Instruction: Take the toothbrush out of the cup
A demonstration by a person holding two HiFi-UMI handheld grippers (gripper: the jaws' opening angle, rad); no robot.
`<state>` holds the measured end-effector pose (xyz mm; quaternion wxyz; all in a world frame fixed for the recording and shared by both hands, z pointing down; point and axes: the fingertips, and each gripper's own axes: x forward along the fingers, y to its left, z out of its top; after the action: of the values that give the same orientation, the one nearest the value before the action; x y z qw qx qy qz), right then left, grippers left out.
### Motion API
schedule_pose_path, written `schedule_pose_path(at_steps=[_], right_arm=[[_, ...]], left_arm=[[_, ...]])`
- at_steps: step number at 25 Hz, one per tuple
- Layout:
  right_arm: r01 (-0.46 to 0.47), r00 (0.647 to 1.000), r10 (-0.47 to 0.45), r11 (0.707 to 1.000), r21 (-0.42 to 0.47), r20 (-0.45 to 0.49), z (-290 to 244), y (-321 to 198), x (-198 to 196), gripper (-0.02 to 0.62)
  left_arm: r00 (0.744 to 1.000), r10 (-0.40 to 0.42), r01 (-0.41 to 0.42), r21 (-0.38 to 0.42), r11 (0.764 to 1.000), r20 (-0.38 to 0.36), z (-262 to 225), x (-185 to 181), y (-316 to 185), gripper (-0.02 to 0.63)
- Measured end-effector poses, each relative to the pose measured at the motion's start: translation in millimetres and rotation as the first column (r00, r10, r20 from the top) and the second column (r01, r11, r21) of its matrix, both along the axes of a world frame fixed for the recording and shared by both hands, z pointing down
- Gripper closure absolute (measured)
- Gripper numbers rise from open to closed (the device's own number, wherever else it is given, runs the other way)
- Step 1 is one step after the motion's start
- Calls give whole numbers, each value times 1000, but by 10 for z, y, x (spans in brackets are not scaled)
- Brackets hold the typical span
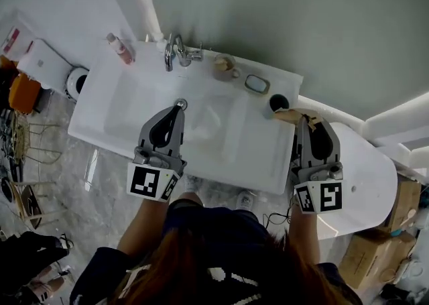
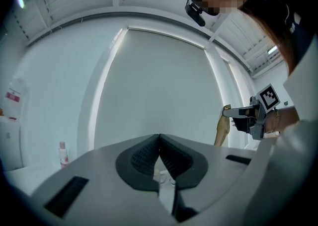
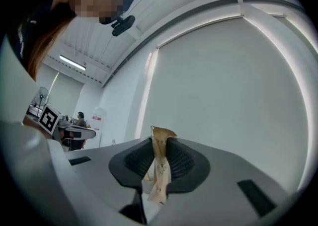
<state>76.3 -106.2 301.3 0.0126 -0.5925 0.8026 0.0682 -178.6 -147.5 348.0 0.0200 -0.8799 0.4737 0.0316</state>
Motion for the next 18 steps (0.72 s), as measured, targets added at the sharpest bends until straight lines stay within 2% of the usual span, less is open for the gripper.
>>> schedule_pose_path(at_steps=[4, 9, 18], right_arm=[[-81, 997, 81, 997, 5, 8, 7, -80, -346, 511], [-154, 988, 153, 988, -22, -8, 89, -103, -648, 512], [-232, 973, 231, 971, -51, -26, 89, -110, -771, 512]], left_arm=[[995, 100, -100, 7, 995, 9, -27, -219, -310, 588], [985, 174, -174, 1, 985, 3, 1, -448, -515, 588], [969, 245, -246, -51, 968, -23, 180, -516, -665, 588]])
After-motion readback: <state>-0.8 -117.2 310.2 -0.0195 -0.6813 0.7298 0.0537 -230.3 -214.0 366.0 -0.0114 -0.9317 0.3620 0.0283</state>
